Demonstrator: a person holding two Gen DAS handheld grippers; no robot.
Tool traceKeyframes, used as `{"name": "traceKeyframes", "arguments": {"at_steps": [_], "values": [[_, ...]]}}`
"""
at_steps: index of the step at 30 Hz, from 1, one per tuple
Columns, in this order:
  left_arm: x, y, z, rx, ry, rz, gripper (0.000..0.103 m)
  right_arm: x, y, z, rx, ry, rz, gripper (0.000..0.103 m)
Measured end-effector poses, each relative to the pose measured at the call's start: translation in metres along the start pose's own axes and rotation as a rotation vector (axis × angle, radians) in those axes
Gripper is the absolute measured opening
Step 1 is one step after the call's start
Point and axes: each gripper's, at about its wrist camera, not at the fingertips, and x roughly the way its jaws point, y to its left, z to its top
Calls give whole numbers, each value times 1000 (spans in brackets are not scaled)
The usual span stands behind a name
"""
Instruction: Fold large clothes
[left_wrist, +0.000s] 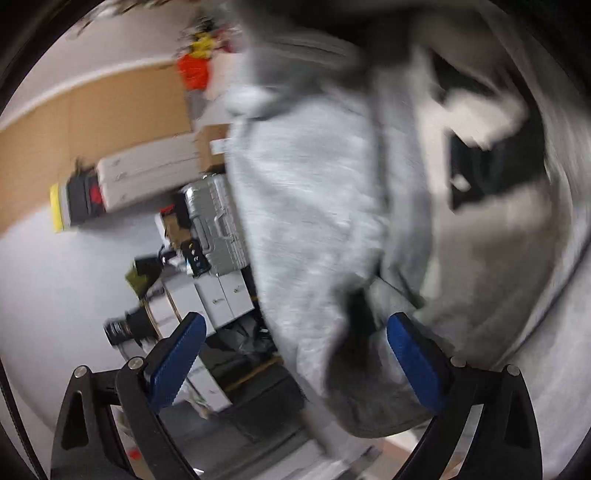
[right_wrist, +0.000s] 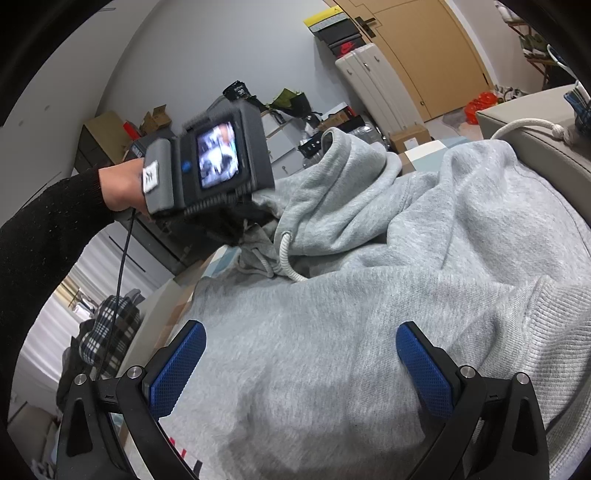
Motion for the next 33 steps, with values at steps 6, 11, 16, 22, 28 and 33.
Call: {"name": "traceKeyframes", "arguments": {"at_steps": [6, 11, 16, 22, 28, 33], "values": [[4, 4, 16, 4, -9, 57, 87, 0, -1, 0, -2, 3, 0, 103], [14, 7, 20, -32, 46, 14, 2, 1, -2, 0, 0, 5, 2, 103], [24, 12, 23, -103, 118, 10, 1, 1, -2, 0, 0, 4, 2, 103], [-7, 66, 5, -456, -24, -110, 1, 1, -2, 0, 0, 6, 2, 103], [-22, 100, -22, -694, -87, -143, 1, 0, -1, -1, -3, 6, -1, 103], [-31, 109, -37, -874, -111, -136, 1, 0, -1, 0, 1, 4, 1, 103]]}}
